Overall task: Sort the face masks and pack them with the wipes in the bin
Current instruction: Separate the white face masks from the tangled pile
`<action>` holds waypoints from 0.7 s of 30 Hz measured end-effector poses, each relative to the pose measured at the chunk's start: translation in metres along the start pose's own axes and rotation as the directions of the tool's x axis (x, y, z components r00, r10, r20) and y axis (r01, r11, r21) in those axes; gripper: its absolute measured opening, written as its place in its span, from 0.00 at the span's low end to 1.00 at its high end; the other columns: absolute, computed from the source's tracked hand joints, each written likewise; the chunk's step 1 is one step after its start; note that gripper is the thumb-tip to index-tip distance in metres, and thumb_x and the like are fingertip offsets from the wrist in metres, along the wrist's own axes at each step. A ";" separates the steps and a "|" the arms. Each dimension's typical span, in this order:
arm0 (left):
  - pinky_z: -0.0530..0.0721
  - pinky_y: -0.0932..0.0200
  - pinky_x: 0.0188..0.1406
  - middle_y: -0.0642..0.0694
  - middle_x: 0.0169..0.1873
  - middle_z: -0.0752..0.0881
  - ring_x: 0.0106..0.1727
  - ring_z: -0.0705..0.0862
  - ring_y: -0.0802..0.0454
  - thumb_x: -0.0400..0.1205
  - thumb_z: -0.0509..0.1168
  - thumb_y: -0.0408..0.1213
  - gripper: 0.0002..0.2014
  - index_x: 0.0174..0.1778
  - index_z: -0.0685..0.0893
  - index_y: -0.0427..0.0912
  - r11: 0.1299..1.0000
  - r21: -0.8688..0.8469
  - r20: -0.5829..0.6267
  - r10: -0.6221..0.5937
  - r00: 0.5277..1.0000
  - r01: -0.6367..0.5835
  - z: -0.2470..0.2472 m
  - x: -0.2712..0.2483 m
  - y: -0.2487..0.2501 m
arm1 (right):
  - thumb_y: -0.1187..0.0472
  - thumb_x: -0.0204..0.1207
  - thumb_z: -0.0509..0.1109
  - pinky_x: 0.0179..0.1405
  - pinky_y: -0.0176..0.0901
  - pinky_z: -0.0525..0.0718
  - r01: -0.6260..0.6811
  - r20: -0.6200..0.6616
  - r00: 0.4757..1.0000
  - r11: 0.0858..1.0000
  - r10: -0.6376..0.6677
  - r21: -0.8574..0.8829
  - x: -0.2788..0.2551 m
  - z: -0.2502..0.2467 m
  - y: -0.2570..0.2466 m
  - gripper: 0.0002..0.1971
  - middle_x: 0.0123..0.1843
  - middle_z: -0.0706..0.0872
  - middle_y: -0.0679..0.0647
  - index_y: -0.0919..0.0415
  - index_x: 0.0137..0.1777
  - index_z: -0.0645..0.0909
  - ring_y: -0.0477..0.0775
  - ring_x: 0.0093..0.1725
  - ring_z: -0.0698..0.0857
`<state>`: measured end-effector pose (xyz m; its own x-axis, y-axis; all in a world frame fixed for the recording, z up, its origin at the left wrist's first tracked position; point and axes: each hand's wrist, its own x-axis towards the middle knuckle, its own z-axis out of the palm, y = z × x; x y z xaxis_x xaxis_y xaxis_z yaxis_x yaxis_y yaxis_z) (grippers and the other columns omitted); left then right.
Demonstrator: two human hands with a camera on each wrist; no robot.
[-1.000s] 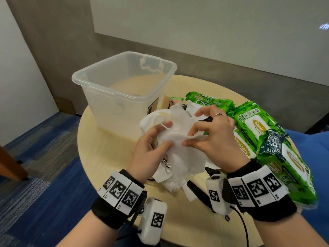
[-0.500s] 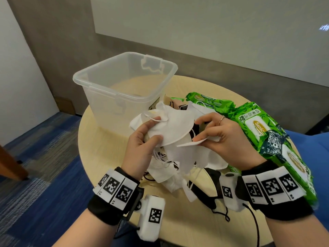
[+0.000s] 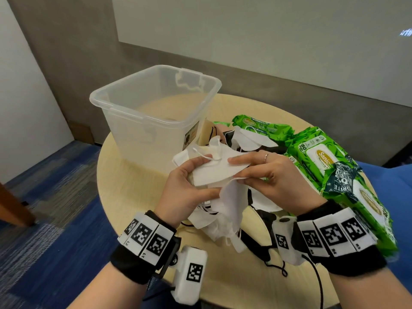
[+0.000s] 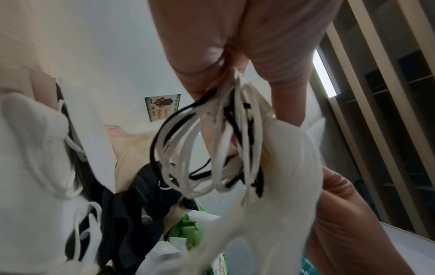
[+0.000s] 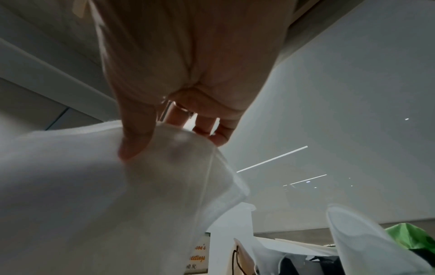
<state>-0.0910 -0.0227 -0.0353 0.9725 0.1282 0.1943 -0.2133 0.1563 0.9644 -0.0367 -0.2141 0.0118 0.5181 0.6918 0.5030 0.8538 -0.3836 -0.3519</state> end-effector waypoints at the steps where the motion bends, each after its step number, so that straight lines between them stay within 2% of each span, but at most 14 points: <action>1: 0.83 0.70 0.48 0.56 0.52 0.87 0.51 0.85 0.67 0.61 0.78 0.17 0.27 0.52 0.84 0.42 1.000 -0.002 -0.004 -0.005 1.000 0.005 0.001 0.000 0.000 | 0.59 0.73 0.70 0.43 0.44 0.80 -0.007 -0.021 1.000 1.000 0.006 -0.015 0.000 0.000 0.000 0.08 0.55 0.88 0.49 0.58 0.46 0.90 0.47 0.43 0.82; 3: 0.84 0.69 0.43 0.52 0.51 0.87 0.48 0.86 0.65 0.65 0.75 0.17 0.22 0.52 0.84 0.40 1.000 -0.014 -0.012 -0.023 1.000 0.023 0.002 0.000 0.001 | 0.54 0.73 0.67 0.39 0.45 0.77 -0.028 -0.077 0.997 0.999 0.026 -0.026 0.001 -0.001 -0.002 0.11 0.51 0.89 0.42 0.55 0.48 0.90 0.50 0.38 0.78; 6: 0.85 0.64 0.44 0.47 0.50 0.88 0.50 0.87 0.56 0.70 0.71 0.18 0.19 0.52 0.84 0.43 0.999 -0.037 -0.025 -0.030 0.999 0.029 0.001 0.000 -0.002 | 0.53 0.72 0.66 0.41 0.44 0.77 -0.051 -0.178 0.983 0.997 0.041 -0.052 0.001 -0.003 -0.003 0.12 0.47 0.87 0.40 0.53 0.49 0.89 0.47 0.39 0.73; 8: 0.86 0.62 0.45 0.46 0.52 0.87 0.50 0.87 0.54 0.71 0.70 0.18 0.21 0.54 0.82 0.45 0.999 -0.042 -0.045 -0.031 0.999 0.029 0.000 0.000 -0.004 | 0.53 0.71 0.67 0.44 0.52 0.79 -0.118 -0.273 0.957 0.992 0.103 -0.038 0.001 -0.007 -0.003 0.11 0.45 0.86 0.36 0.50 0.50 0.87 0.46 0.43 0.73; 10: 0.86 0.63 0.44 0.49 0.52 0.86 0.49 0.87 0.58 0.71 0.70 0.17 0.24 0.56 0.81 0.48 0.999 -0.034 -0.073 -0.009 0.997 0.007 -0.003 0.001 -0.005 | 0.53 0.69 0.71 0.46 0.58 0.79 -0.188 -0.374 0.912 0.982 0.168 -0.016 0.000 -0.015 -0.003 0.10 0.42 0.84 0.32 0.48 0.50 0.85 0.48 0.46 0.75; 11: 0.86 0.63 0.44 0.51 0.52 0.86 0.49 0.86 0.60 0.71 0.70 0.17 0.24 0.56 0.81 0.49 1.000 -0.025 -0.094 0.003 0.996 -0.005 -0.005 0.001 -0.006 | 0.54 0.67 0.74 0.48 0.56 0.79 -0.212 -0.412 0.891 0.977 0.191 -0.007 0.000 -0.019 -0.003 0.10 0.41 0.83 0.32 0.48 0.49 0.85 0.49 0.47 0.78; 13: 0.87 0.58 0.47 0.51 0.52 0.86 0.52 0.86 0.56 0.71 0.70 0.17 0.24 0.54 0.82 0.51 1.000 -0.018 -0.132 0.020 0.991 -0.023 -0.009 0.003 -0.008 | 0.58 0.65 0.75 0.48 0.48 0.81 -0.221 -0.435 0.875 0.975 0.212 0.029 -0.003 -0.027 -0.001 0.09 0.39 0.83 0.36 0.49 0.46 0.85 0.51 0.46 0.81; 15: 0.86 0.50 0.52 0.47 0.53 0.87 0.56 0.85 0.48 0.72 0.71 0.19 0.21 0.49 0.85 0.52 1.000 0.015 -0.163 0.021 0.986 -0.018 -0.012 0.005 -0.010 | 0.58 0.63 0.77 0.46 0.46 0.83 -0.210 -0.378 0.895 0.971 0.237 0.111 -0.006 -0.032 -0.002 0.08 0.36 0.87 0.39 0.47 0.42 0.85 0.47 0.42 0.84; 16: 0.86 0.49 0.53 0.46 0.53 0.88 0.57 0.85 0.46 0.72 0.71 0.20 0.19 0.46 0.86 0.52 0.999 0.042 -0.176 0.020 0.984 -0.012 -0.014 0.006 -0.011 | 0.56 0.62 0.78 0.44 0.46 0.84 -0.209 -0.331 0.909 0.965 0.252 0.159 -0.007 -0.034 -0.004 0.07 0.36 0.88 0.42 0.47 0.40 0.86 0.45 0.40 0.85; 19: 0.83 0.56 0.50 0.47 0.46 0.90 0.53 0.86 0.50 0.75 0.68 0.22 0.17 0.37 0.89 0.52 0.992 0.124 -0.227 0.001 0.974 0.028 -0.014 0.006 -0.013 | 0.51 0.62 0.76 0.41 0.45 0.84 -0.202 -0.188 0.950 0.948 0.251 0.244 -0.008 -0.041 -0.010 0.06 0.37 0.89 0.46 0.52 0.35 0.87 0.45 0.37 0.86; 21: 0.83 0.58 0.50 0.46 0.40 0.90 0.47 0.85 0.52 0.76 0.65 0.20 0.20 0.35 0.89 0.53 0.985 0.167 -0.258 0.001 0.966 0.044 -0.015 0.006 -0.014 | 0.52 0.60 0.76 0.40 0.37 0.82 -0.227 -0.037 0.967 0.913 0.254 0.339 -0.007 -0.047 -0.018 0.06 0.34 0.88 0.46 0.53 0.33 0.87 0.45 0.36 0.85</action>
<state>-0.0835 -0.0093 -0.0503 0.9153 0.3770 0.1422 -0.1519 -0.0039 0.9884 -0.0535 -0.2412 0.0517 0.7192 0.5487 0.4263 0.6452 -0.2996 -0.7028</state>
